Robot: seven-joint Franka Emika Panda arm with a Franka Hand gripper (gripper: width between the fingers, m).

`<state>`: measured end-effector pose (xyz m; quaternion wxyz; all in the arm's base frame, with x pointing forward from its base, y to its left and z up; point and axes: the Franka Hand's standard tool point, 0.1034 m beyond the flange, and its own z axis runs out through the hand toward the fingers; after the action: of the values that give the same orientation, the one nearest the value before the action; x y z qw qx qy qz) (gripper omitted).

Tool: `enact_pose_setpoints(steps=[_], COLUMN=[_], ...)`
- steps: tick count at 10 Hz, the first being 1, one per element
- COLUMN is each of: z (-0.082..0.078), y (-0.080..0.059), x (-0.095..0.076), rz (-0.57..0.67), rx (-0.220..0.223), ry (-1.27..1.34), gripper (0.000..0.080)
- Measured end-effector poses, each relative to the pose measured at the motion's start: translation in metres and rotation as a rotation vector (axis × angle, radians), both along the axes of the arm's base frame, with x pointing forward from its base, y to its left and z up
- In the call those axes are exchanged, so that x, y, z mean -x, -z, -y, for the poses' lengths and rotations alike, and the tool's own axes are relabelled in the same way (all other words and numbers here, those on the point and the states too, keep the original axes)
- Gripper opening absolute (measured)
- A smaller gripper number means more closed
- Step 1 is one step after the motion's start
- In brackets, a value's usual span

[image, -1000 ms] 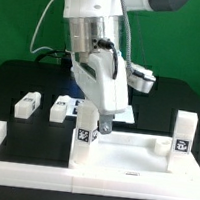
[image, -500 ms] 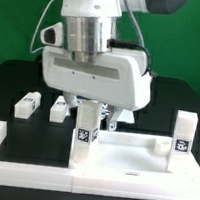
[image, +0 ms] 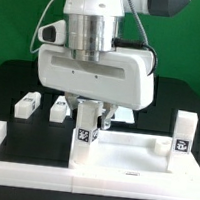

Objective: Assemble desk

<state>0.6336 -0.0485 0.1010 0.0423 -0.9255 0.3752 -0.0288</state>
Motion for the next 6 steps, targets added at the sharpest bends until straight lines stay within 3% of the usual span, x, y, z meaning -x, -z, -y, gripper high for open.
enact_pose_setpoints(steps=[1,4,6], z=[0.002,0.0025,0.0043], y=[0.0005,0.0009,0.0019], x=[0.0004,0.0006,-0.0019], rz=[-0.004,-0.018,-0.064], rx=[-0.004,-0.022,-0.078], ry=[0.068,0.281,0.687], gripper=[0.0289,0.0289,0.0289])
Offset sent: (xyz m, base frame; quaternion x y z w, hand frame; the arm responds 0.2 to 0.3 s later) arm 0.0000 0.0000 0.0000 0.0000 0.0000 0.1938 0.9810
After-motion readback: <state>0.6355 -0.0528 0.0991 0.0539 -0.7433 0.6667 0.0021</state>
